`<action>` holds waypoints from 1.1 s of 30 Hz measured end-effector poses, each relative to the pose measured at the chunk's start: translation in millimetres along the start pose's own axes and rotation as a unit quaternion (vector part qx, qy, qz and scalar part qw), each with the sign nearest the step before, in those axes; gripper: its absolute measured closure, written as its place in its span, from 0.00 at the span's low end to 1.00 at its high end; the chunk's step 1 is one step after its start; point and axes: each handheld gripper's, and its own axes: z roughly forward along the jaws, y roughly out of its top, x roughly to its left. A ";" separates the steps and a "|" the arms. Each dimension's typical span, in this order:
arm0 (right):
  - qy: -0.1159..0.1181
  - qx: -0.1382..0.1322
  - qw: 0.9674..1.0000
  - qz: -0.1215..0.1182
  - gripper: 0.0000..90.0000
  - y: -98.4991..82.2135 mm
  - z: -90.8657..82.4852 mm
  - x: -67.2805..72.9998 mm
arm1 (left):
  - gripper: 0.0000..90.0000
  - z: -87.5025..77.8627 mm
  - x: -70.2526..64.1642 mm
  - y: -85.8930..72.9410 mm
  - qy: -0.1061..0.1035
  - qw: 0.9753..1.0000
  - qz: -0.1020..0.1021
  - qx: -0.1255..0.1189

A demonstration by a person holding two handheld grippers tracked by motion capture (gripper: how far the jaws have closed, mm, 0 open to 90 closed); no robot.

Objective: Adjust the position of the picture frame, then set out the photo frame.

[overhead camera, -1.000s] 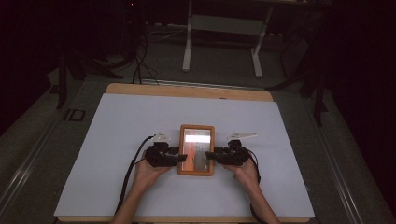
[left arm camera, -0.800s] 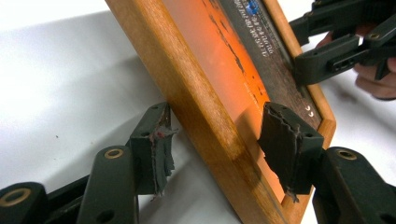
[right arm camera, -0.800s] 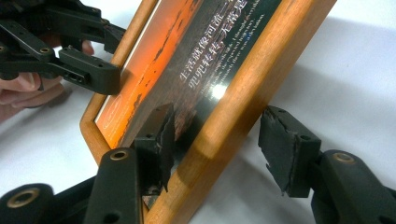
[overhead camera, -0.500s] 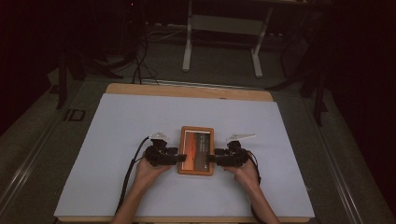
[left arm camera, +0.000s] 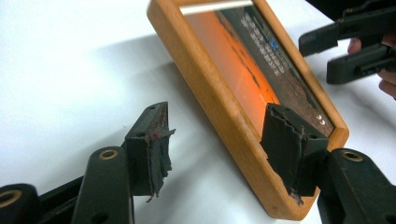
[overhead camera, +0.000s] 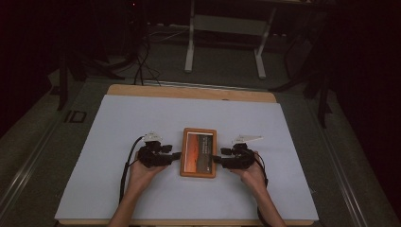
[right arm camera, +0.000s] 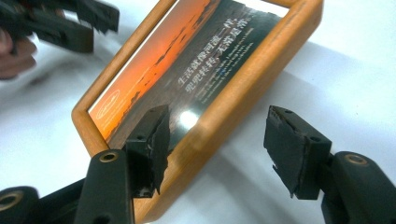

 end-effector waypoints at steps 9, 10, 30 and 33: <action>-0.012 0.003 1.000 -0.025 0.44 4.3 -0.2 7.5 | 0.49 -14.7 -4.6 5.7 -0.001 1.000 -0.007 -0.022; -0.013 0.002 1.000 -0.027 0.45 5.2 -0.5 8.2 | 0.50 -15.4 -5.1 6.0 -0.003 1.000 -0.007 -0.023; -0.055 -0.039 0.994 -0.082 0.99 44.6 4.4 23.8 | 0.56 -22.9 -34.6 12.1 0.017 0.999 0.034 -0.003; -0.059 -0.038 0.994 -0.085 1.00 49.9 10.2 22.4 | 0.56 -25.3 -37.4 13.5 0.018 0.999 0.042 -0.006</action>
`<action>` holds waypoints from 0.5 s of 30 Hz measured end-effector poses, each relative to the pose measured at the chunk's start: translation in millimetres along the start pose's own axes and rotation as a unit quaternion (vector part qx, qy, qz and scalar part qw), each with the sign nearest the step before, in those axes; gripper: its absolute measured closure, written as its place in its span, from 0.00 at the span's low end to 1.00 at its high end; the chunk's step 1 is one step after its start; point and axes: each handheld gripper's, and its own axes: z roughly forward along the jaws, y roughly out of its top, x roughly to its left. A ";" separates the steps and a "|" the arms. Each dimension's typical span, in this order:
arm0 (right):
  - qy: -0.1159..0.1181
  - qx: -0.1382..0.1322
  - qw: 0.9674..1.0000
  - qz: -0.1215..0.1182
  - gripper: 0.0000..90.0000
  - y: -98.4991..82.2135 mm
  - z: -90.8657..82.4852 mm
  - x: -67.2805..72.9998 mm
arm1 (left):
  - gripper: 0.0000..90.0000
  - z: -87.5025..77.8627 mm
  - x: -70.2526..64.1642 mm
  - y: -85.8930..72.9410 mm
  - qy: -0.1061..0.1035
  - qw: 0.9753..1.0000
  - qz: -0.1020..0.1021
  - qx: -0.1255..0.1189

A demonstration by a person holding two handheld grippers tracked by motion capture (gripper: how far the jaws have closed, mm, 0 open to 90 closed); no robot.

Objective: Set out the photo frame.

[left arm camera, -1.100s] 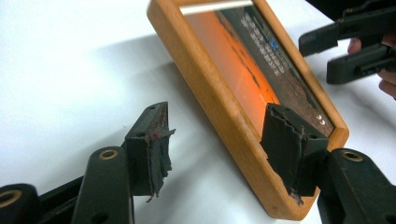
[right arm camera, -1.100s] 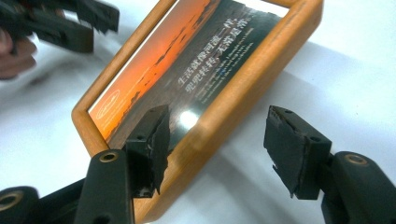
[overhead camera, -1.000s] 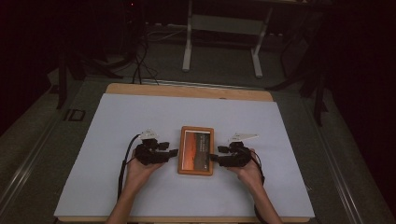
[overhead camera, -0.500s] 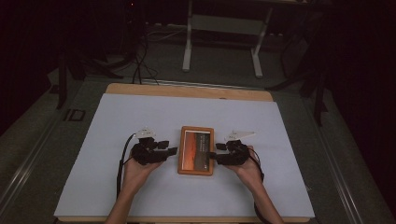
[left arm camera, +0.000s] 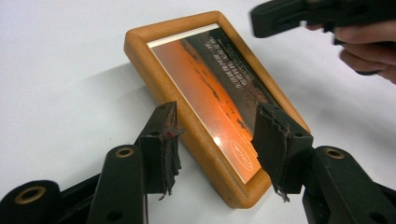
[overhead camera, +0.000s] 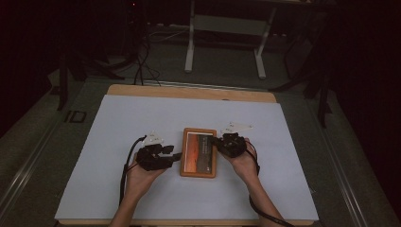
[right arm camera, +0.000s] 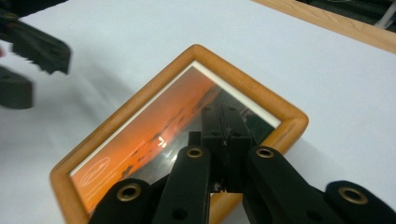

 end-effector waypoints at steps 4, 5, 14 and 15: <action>-0.010 0.004 1.000 -0.004 1.00 5.8 7.8 -2.2 | 0.56 -2.6 -2.5 1.6 0.004 1.000 0.003 -0.004; -0.013 0.004 1.000 -0.005 1.00 7.3 9.5 -3.0 | 0.56 -2.9 -2.8 1.8 0.004 1.000 0.003 -0.004; -0.032 0.016 0.999 -0.015 1.00 18.5 19.8 -6.5 | 0.56 -4.6 -8.2 2.8 0.010 1.000 0.011 -0.008; -0.033 0.017 0.999 -0.014 1.00 18.9 21.1 -7.0 | 0.56 -5.0 -8.9 3.1 0.010 1.000 0.012 -0.009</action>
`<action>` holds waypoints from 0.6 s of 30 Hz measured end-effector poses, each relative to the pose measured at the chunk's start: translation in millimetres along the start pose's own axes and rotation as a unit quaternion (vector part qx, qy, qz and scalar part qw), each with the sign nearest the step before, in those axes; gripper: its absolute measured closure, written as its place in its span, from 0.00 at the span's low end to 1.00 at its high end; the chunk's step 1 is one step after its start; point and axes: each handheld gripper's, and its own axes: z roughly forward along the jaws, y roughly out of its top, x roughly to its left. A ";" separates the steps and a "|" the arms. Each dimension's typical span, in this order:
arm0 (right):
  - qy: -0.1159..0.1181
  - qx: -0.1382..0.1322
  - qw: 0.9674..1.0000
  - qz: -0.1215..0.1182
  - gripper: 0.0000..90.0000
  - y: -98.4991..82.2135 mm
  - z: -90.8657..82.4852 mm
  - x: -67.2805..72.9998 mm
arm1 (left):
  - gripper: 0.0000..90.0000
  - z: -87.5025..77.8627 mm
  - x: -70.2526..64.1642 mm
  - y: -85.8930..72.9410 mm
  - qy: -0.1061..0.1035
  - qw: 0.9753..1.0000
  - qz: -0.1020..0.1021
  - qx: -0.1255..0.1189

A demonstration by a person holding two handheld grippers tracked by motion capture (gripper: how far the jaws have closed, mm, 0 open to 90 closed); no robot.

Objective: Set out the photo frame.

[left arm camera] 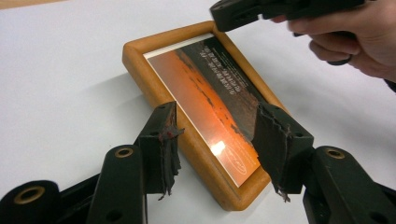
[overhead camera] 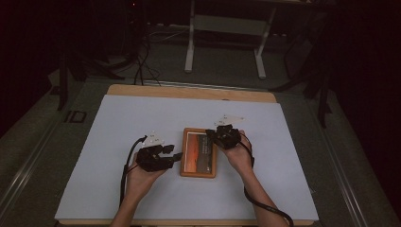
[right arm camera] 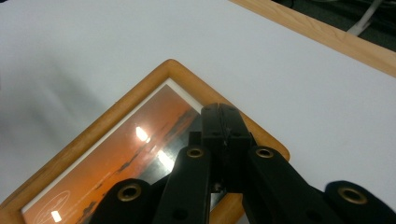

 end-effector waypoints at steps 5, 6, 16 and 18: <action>-0.017 0.015 1.000 -0.009 1.00 -1.6 6.6 -3.2 | 0.55 -3.3 -1.1 1.3 -0.001 1.000 -0.003 -0.008; -0.020 0.018 1.000 -0.008 1.00 -2.4 8.1 -4.3 | 0.55 -3.8 -1.3 1.4 0.001 1.000 -0.003 -0.009; -0.028 0.025 0.999 0.013 1.00 -7.3 13.9 -14.0 | 0.54 -3.8 -3.9 1.1 0.010 1.000 0.001 -0.012; -0.028 0.025 0.999 0.016 1.00 -7.8 13.7 -15.1 | 0.54 -3.8 -3.6 1.0 0.012 1.000 -0.002 -0.012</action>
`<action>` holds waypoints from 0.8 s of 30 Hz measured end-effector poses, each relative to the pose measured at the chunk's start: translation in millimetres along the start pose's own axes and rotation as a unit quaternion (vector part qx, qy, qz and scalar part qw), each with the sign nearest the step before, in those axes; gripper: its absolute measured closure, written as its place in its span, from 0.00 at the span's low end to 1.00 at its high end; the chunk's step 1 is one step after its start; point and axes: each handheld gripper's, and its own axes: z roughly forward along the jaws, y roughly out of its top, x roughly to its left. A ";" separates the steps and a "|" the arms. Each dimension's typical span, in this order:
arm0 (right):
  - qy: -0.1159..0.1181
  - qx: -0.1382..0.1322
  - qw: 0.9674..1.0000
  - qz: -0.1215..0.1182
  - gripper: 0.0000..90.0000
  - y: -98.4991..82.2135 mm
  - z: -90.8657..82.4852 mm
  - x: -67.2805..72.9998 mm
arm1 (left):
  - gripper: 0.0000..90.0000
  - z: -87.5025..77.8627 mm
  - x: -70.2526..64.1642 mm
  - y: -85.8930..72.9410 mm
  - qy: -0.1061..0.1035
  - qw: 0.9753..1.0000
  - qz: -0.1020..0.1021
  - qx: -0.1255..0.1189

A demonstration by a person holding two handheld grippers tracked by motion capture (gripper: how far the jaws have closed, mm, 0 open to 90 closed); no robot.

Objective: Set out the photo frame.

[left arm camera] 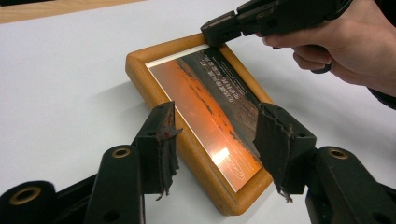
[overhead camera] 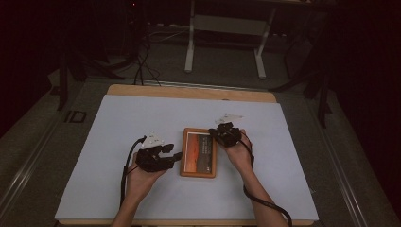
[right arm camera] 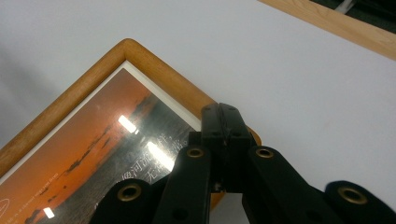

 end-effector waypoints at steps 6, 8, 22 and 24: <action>-0.002 -0.001 1.000 0.014 1.00 -4.2 -0.2 -4.1 | 0.51 0.2 2.8 -0.8 -0.003 1.000 -0.016 -0.003; -0.003 0.000 1.000 0.018 1.00 -6.0 -0.2 -5.8 | 0.51 0.2 3.8 -0.9 -0.005 1.000 -0.023 -0.004; -0.022 0.020 0.999 0.023 1.00 -22.8 5.6 -17.5 | 0.49 5.9 -0.8 -0.4 -0.016 0.999 -0.028 0.005; -0.026 0.028 0.999 0.019 1.00 -25.2 8.1 -18.7 | 0.49 7.7 -1.1 -0.5 -0.019 0.999 -0.029 0.011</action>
